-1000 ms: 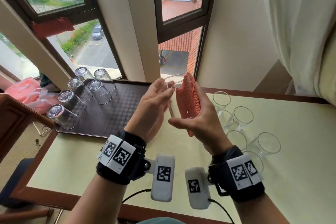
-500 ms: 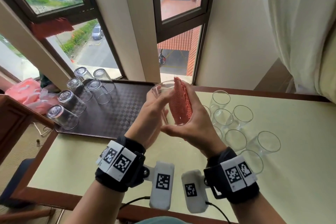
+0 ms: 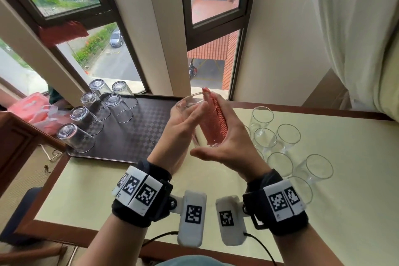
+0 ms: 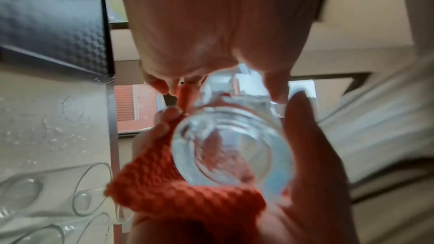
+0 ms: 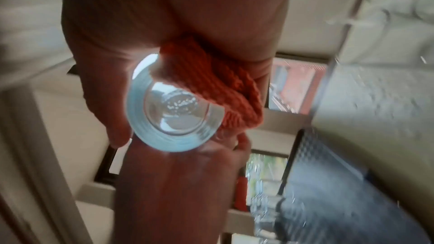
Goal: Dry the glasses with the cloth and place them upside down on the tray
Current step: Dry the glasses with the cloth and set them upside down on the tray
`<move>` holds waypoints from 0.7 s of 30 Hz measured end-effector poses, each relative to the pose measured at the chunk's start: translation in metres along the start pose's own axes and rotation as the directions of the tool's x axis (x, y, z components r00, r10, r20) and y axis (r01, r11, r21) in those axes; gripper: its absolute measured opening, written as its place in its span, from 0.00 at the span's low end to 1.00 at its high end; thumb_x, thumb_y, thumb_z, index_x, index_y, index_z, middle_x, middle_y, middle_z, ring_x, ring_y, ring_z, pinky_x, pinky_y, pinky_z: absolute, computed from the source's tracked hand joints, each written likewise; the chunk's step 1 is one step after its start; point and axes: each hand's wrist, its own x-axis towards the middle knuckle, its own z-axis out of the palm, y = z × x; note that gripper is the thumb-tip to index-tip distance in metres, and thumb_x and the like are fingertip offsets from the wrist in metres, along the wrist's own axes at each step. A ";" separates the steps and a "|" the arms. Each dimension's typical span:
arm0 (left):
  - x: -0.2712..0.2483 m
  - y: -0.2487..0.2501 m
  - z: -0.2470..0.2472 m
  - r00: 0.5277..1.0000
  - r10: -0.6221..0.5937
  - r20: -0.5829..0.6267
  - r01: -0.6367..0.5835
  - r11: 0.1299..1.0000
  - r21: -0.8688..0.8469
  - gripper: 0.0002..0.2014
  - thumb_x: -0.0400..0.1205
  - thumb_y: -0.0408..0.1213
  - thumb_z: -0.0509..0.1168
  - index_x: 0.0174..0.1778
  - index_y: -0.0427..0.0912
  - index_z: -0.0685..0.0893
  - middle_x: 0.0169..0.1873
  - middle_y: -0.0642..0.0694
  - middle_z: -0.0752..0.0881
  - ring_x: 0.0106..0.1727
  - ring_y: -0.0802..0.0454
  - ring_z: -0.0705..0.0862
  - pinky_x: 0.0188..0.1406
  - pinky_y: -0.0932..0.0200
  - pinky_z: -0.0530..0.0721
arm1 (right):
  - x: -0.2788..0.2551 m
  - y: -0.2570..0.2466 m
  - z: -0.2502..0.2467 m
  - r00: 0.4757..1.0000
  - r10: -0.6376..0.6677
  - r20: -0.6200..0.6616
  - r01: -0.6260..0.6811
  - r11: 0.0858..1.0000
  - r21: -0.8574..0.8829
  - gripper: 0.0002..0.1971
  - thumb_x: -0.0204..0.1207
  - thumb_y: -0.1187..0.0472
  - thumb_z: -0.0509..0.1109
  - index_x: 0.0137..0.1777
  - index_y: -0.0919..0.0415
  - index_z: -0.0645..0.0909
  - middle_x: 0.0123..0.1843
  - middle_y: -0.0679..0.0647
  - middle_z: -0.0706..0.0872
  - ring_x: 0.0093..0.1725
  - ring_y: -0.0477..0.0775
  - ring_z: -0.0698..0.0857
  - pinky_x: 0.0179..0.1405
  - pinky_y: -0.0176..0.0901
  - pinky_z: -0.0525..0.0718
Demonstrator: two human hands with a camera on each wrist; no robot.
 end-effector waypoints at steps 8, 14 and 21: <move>-0.005 0.004 -0.012 0.996 -0.079 0.036 0.078 0.997 0.017 0.24 0.84 0.48 0.58 0.69 0.34 0.80 0.63 0.42 0.88 0.66 0.51 0.86 0.65 0.61 0.82 | -0.003 -0.001 0.002 0.997 0.083 -0.006 -0.079 0.964 0.252 0.53 0.60 0.65 0.85 0.84 0.54 0.62 0.72 0.52 0.81 0.71 0.49 0.83 0.68 0.50 0.84; -0.007 0.006 0.000 0.994 -0.106 0.000 0.106 0.992 0.063 0.25 0.77 0.46 0.68 0.65 0.32 0.83 0.50 0.45 0.91 0.53 0.54 0.90 0.51 0.64 0.85 | -0.007 -0.003 0.002 0.999 0.049 0.017 -0.050 0.997 0.053 0.60 0.57 0.59 0.88 0.87 0.52 0.57 0.78 0.49 0.76 0.76 0.45 0.77 0.74 0.50 0.80; -0.011 -0.011 -0.001 0.975 -0.127 -0.184 0.114 0.990 -0.079 0.44 0.61 0.56 0.85 0.69 0.34 0.82 0.62 0.41 0.89 0.67 0.49 0.86 0.73 0.47 0.77 | -0.015 -0.002 -0.017 0.992 0.128 0.012 -0.127 0.964 0.233 0.48 0.58 0.75 0.86 0.80 0.58 0.72 0.69 0.54 0.86 0.69 0.53 0.85 0.69 0.59 0.84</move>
